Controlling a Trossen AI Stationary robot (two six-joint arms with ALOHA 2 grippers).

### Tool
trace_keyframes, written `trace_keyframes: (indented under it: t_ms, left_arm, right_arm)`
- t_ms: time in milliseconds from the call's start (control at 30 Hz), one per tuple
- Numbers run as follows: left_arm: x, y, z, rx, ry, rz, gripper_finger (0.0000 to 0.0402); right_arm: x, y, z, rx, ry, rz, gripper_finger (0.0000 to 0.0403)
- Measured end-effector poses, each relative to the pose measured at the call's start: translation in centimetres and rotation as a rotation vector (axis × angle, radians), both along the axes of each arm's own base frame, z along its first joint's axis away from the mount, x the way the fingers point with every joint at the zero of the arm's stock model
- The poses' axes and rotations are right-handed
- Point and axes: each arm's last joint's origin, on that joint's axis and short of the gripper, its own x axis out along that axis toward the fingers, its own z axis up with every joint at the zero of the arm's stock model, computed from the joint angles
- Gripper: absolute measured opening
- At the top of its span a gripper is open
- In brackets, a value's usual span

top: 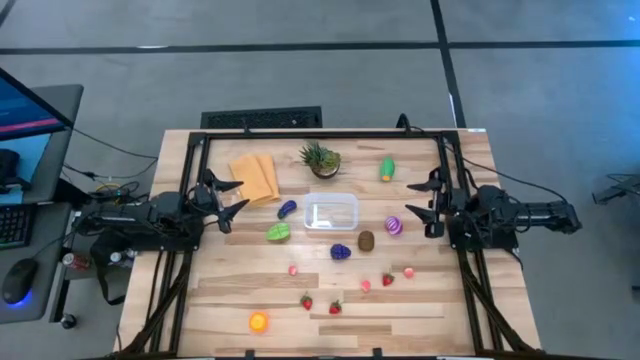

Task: Pick and placing Produce into tupperware
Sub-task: Put the purple onion into the transparent container

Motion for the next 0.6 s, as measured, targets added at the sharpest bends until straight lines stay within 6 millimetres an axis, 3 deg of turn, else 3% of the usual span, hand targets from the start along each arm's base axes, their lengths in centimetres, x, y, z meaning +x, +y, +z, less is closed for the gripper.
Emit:
trace_keyframes:
  t_ms: [333, 600]
  left_arm:
    - [0.08, -0.23, 0.04, -0.035, -0.018, -0.089, 0.0255]
    - [0.21, -0.58, -0.19, -0.03, 0.002, -0.212, 0.0255]
  right_arm:
    - [0.0, 0.0, 0.0, 0.006, -0.001, 0.002, 0.0244]
    - [0.13, 0.1, -0.61, 0.226, 0.046, 0.08, 0.0244]
